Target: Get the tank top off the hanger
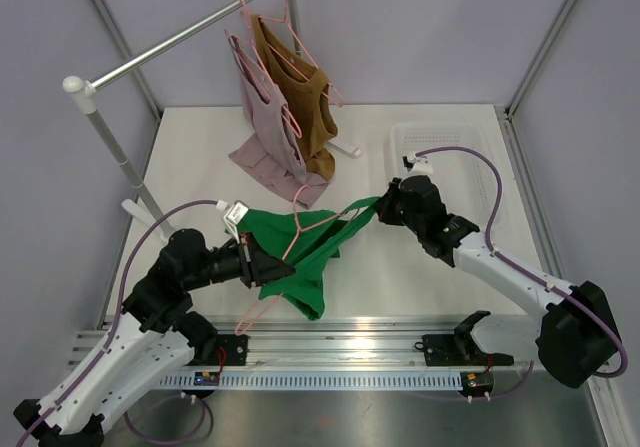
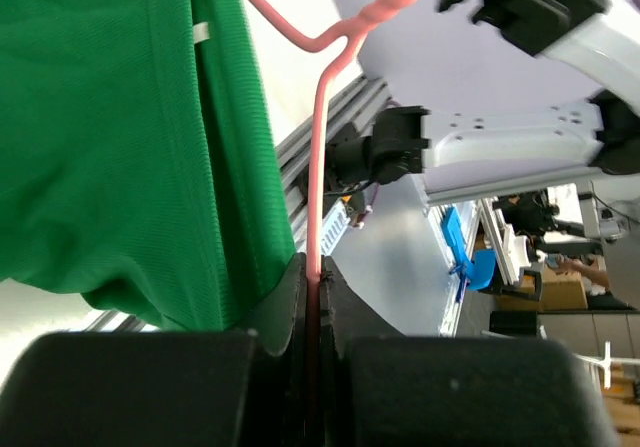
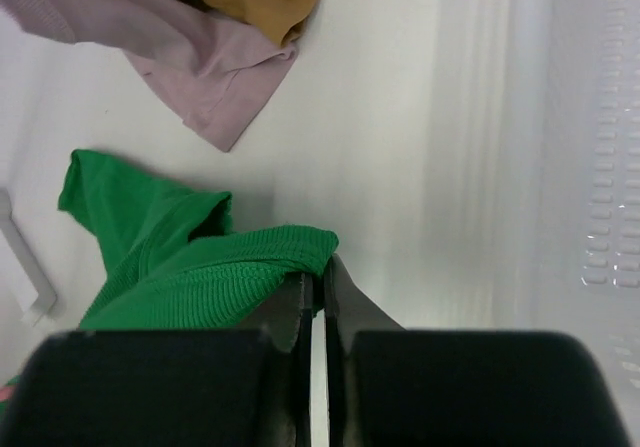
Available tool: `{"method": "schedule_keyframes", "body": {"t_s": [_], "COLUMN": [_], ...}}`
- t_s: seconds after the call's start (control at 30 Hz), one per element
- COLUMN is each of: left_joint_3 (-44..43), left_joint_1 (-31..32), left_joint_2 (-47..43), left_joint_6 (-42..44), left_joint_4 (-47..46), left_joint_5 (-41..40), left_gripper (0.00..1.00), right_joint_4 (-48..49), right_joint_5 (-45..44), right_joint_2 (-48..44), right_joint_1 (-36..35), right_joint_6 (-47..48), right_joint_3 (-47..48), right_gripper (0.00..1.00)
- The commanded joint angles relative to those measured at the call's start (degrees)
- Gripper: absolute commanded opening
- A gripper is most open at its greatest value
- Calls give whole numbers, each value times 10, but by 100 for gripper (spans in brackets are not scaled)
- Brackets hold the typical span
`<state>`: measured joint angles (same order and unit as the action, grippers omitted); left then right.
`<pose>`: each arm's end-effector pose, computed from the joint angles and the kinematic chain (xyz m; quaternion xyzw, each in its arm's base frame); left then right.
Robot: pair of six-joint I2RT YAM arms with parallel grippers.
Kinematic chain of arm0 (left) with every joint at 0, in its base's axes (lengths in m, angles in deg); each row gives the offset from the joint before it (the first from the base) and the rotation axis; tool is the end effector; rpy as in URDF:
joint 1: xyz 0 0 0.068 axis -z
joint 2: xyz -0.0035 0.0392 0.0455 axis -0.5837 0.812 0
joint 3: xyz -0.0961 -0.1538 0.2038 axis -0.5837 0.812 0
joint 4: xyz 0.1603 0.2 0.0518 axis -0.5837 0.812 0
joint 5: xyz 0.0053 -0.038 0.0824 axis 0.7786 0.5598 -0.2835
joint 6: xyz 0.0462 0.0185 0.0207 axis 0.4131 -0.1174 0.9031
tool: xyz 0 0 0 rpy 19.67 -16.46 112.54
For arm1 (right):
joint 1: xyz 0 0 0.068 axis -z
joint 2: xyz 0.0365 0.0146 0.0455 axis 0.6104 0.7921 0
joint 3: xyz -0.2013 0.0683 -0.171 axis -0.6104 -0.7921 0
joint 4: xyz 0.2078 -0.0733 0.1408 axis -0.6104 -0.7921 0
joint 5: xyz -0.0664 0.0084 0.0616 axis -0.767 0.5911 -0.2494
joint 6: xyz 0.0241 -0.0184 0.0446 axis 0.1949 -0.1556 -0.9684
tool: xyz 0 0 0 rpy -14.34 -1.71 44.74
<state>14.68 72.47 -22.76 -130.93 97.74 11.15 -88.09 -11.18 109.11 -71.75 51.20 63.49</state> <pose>0.0885 -0.0889 0.2935 0.0810 0.7827 -0.5483 0.2832 0.2244 0.1439 0.2551 0.0245 0.8599 0.2015 0.4684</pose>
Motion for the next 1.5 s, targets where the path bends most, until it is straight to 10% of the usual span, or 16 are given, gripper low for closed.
{"method": "schedule_keyframes", "body": {"t_s": [0.0,0.47,0.93,1.2,1.47], "left_joint_3": [-47,-110,-46,-68,-67], "left_joint_1": [6,9,10,10,10], "left_joint_2": [-32,24,-31,-82,-44], "left_joint_6": [11,11,122,132,119], "left_joint_4": [-70,-361,-62,-72,-270], "left_joint_5": [89,183,67,67,-106], "left_gripper": [0,0,0,0,0], "right_joint_4": [-19,-187,-276,-229,-54], "right_joint_5": [-12,89,-101,40,433], "right_joint_2": [-33,-217,-143,-55,-141], "right_joint_1": [20,23,33,57,56], "right_joint_6": [43,75,136,101,30], "right_joint_3": [25,137,230,210,91], "right_gripper": [0,0,0,0,0]}}
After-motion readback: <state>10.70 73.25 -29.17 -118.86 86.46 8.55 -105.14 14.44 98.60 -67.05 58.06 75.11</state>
